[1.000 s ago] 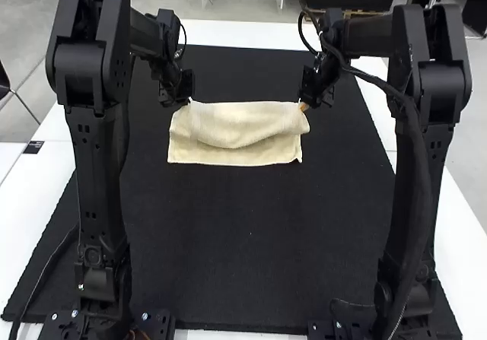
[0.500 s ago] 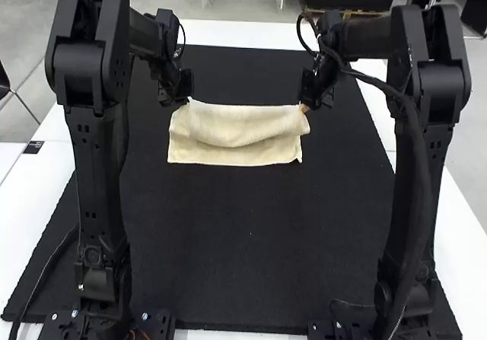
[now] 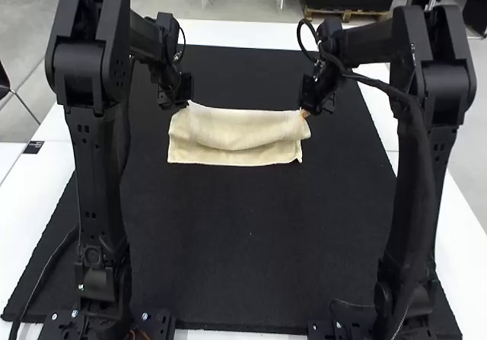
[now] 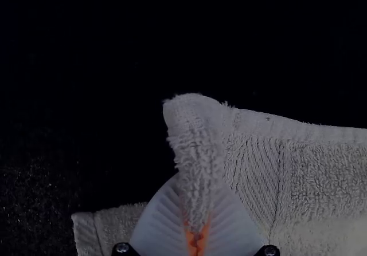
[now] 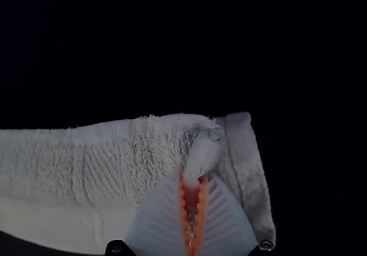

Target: Fold the towel.

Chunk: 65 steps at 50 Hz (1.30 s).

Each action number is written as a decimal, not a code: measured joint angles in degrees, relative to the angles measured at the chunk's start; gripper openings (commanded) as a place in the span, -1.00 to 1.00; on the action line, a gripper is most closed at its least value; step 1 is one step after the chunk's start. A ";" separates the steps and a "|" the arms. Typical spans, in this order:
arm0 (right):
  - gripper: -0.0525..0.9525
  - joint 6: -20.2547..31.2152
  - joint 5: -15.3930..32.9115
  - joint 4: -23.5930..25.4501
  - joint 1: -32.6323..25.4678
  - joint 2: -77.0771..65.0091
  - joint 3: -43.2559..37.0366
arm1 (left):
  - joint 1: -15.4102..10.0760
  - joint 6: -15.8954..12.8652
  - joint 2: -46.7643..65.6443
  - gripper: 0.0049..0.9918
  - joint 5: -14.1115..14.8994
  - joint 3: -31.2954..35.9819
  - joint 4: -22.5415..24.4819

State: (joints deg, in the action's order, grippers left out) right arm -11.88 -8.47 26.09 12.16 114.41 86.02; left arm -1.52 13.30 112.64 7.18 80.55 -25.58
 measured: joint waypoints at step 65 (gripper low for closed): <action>-0.93 1.01 1.03 -9.38 0.48 -0.28 -9.33 | 0.02 -0.02 0.00 -0.95 -1.22 -4.92 4.66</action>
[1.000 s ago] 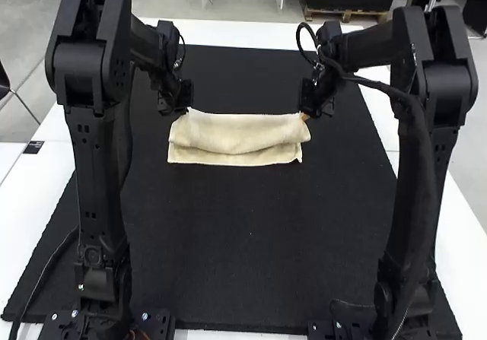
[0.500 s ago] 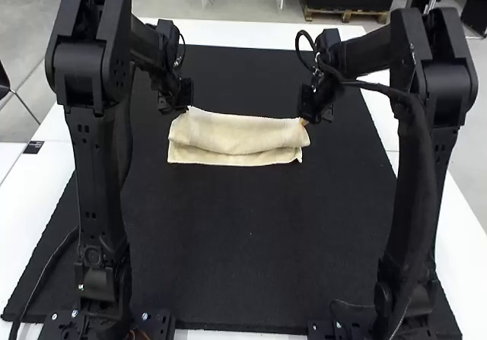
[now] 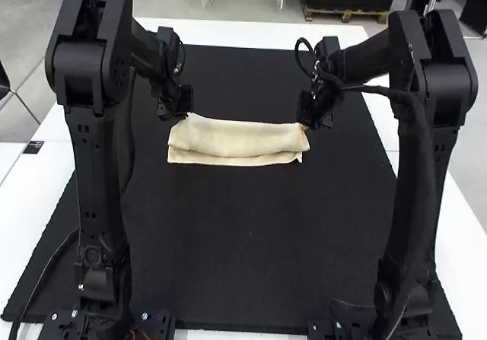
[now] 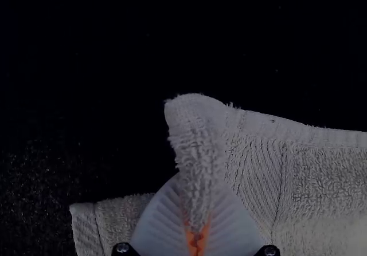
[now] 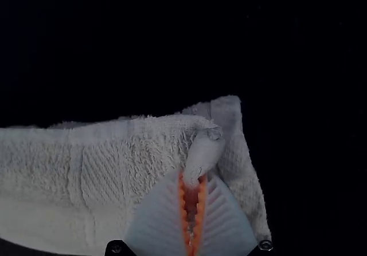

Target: Fold the towel.

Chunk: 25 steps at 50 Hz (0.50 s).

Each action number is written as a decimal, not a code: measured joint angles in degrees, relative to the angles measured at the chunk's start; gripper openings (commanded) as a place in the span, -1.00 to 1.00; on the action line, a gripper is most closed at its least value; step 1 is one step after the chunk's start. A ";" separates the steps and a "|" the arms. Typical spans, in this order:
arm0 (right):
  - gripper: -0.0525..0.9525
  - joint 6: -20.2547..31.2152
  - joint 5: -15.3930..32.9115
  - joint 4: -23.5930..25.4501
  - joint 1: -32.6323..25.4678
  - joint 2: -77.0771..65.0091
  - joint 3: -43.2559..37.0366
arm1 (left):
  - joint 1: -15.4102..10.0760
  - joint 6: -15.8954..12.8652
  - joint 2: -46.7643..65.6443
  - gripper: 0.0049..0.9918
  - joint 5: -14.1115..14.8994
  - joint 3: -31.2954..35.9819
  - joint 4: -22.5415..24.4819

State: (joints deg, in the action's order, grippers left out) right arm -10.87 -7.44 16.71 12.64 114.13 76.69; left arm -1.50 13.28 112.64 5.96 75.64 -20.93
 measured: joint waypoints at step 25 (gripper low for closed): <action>-0.93 0.15 0.02 -2.60 0.04 0.00 -2.40 | -0.02 0.00 0.00 -0.95 -0.02 -0.20 0.79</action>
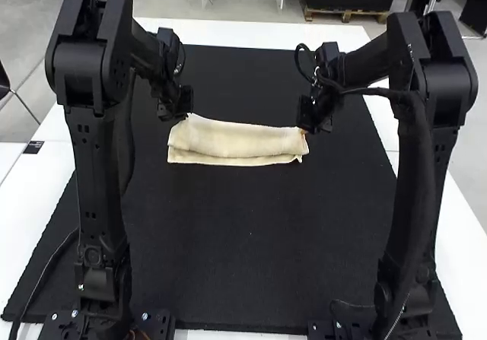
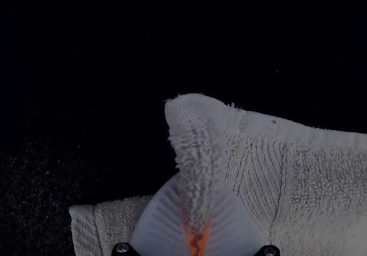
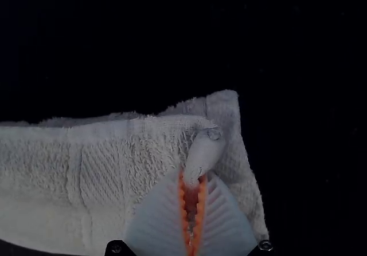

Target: Fold the towel.

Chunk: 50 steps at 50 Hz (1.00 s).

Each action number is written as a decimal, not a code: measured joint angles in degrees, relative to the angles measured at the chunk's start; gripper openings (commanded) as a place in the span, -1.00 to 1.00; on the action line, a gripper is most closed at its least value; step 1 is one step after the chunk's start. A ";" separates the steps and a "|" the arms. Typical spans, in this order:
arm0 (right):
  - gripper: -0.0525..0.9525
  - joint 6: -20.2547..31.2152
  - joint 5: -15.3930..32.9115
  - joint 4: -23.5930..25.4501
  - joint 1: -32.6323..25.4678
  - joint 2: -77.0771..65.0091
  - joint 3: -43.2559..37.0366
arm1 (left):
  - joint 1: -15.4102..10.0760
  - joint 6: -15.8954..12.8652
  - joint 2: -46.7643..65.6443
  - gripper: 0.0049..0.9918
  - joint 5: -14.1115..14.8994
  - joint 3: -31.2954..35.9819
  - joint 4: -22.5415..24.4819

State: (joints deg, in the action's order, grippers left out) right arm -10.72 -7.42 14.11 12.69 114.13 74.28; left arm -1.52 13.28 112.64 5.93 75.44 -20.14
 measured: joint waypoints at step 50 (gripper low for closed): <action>-0.93 0.48 0.42 -6.40 0.68 -0.02 -5.35 | 0.02 0.00 3.34 -0.95 -0.83 -1.03 2.27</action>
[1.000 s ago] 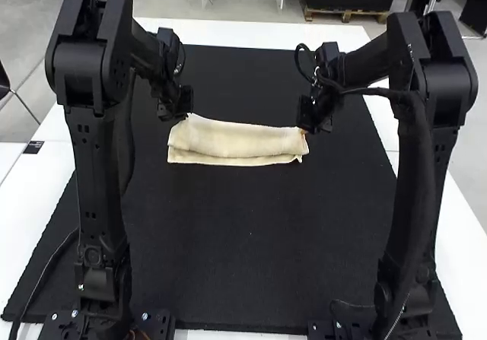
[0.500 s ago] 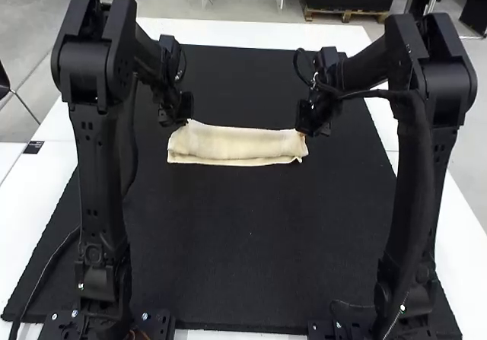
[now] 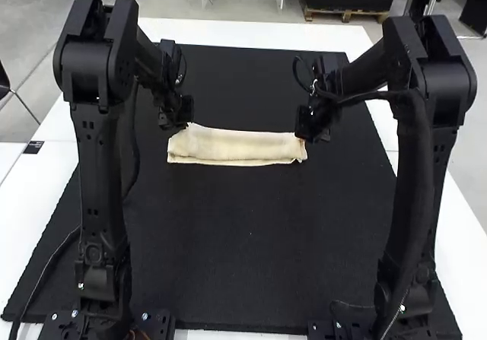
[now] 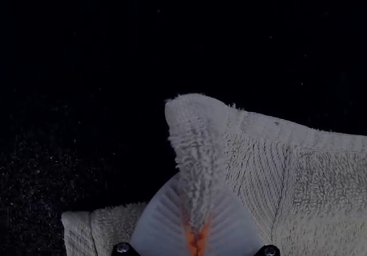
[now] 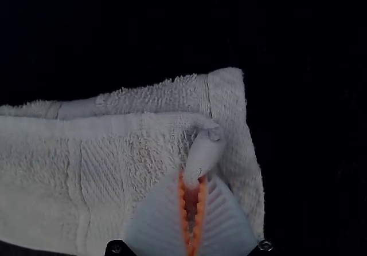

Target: Fold the towel.

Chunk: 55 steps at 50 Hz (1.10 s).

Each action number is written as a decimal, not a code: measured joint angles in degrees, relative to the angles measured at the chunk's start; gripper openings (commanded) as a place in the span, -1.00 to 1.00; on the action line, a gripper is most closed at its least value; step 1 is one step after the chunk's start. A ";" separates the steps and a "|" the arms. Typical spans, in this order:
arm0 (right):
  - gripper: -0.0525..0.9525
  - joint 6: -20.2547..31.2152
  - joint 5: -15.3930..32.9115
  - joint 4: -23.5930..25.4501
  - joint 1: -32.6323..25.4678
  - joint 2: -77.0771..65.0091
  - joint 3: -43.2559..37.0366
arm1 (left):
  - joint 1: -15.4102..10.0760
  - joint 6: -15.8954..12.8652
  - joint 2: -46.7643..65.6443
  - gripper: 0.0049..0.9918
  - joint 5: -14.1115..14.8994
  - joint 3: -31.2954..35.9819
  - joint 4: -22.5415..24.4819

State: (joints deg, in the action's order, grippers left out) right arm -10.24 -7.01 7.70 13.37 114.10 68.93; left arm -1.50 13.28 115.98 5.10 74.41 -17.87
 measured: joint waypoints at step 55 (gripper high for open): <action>0.80 0.39 3.02 -1.90 0.07 0.02 -1.14 | 0.42 -0.17 0.00 0.96 -3.41 -0.46 1.42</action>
State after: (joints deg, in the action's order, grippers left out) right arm -9.85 -3.99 5.80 13.43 114.13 67.79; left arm -1.08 13.10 115.98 1.69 73.95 -16.45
